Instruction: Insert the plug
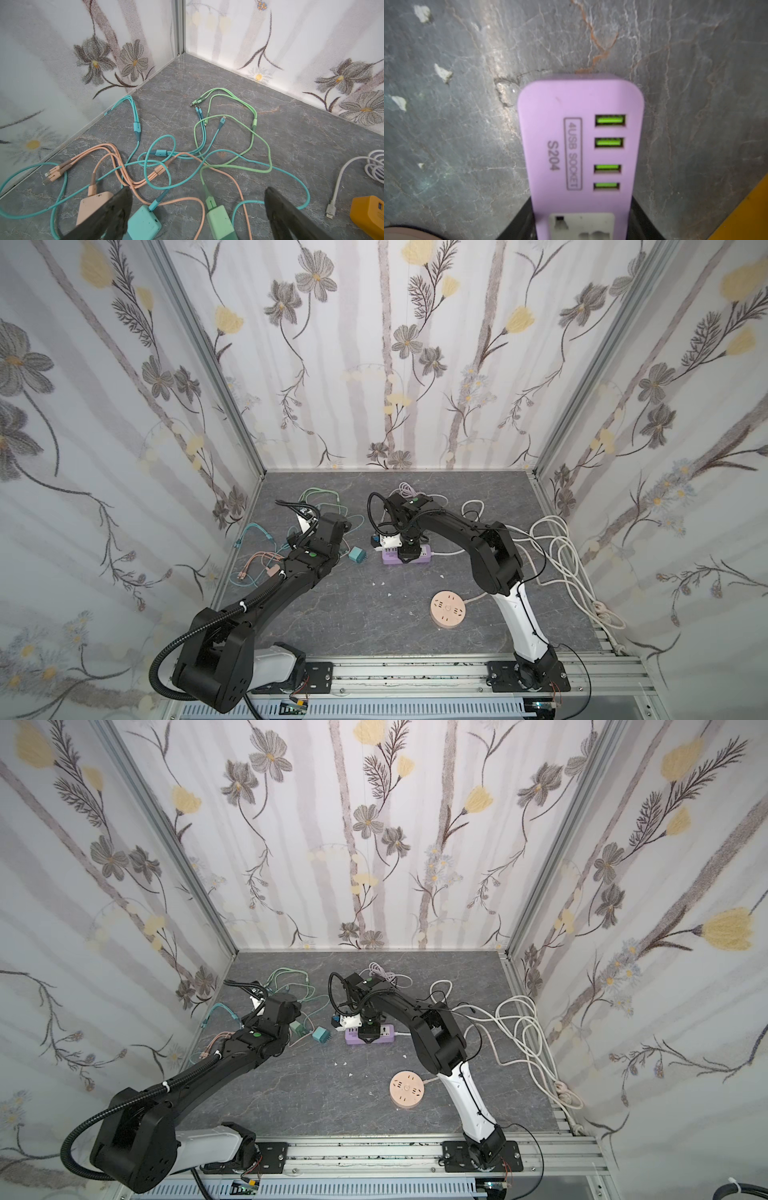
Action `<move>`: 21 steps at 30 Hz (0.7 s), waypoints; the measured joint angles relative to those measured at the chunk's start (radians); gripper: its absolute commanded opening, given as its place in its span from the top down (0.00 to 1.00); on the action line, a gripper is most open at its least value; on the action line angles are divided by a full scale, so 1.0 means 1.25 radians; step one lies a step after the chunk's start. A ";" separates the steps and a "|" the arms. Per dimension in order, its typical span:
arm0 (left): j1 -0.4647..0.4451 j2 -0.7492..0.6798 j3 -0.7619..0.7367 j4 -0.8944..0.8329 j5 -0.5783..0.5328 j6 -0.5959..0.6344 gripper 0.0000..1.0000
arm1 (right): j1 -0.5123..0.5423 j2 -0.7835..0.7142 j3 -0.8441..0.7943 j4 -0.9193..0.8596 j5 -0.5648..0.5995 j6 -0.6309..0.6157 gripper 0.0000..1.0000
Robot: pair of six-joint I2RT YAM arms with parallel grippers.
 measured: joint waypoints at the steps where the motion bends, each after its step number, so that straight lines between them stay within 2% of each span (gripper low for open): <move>1: 0.002 -0.001 0.000 -0.002 0.001 0.000 0.00 | -0.002 0.005 0.009 0.000 0.000 0.000 0.47; 5: 0.004 -0.004 0.000 -0.007 0.008 -0.001 0.00 | -0.007 0.015 0.022 -0.005 0.000 0.001 0.42; 9: 0.006 -0.004 0.000 -0.018 0.017 -0.001 0.00 | -0.009 0.015 0.023 -0.015 -0.004 0.001 0.30; 15: 0.008 -0.004 0.000 -0.020 0.029 -0.001 0.00 | -0.009 -0.014 0.023 -0.027 -0.017 -0.004 0.18; 16: 0.008 -0.004 0.000 -0.020 0.030 -0.001 0.00 | -0.009 -0.023 0.022 -0.027 -0.021 -0.005 0.04; 17: 0.009 -0.003 0.001 -0.020 0.032 0.000 0.00 | -0.009 -0.031 0.021 -0.026 -0.024 -0.005 0.01; 21: 0.011 0.003 0.006 -0.027 0.036 0.001 0.00 | -0.008 -0.086 -0.020 -0.015 -0.042 -0.004 0.01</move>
